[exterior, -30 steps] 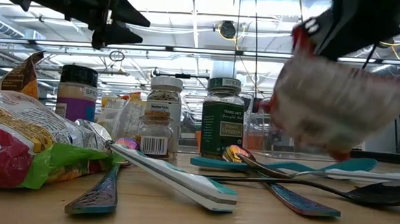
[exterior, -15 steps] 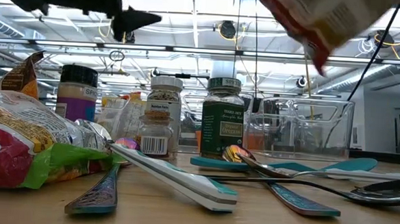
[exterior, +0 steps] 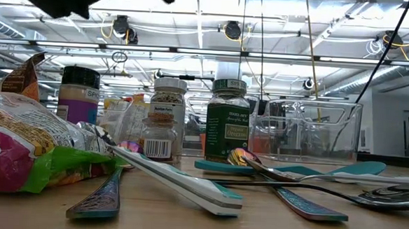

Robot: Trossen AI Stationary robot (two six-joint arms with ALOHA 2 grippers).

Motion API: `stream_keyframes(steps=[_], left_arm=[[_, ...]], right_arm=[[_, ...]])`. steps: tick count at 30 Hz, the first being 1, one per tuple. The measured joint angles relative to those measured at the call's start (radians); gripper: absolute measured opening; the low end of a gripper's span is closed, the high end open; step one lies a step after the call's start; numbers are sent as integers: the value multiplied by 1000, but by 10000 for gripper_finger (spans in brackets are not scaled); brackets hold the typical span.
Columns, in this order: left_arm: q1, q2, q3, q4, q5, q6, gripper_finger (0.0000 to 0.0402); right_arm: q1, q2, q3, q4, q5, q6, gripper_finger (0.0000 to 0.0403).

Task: Pick & Place Food Item
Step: Put the red noodle pack into the left transparent bin

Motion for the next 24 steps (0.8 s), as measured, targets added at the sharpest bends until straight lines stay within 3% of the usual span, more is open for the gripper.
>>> stream_keyframes(steps=[7, 14, 24], left_arm=[[-91, 81, 142, -254, -130, 269, 283], [-138, 109, 242, -434, -168, 281, 283], [-193, 109, 255, -442, -167, 383, 283]], right_arm=[[0, 0, 0, 43, 2, -31, 0], [0, 0, 0, 37, 35, -46, 0], [-21, -1, -42, 147, 137, -91, 0]])
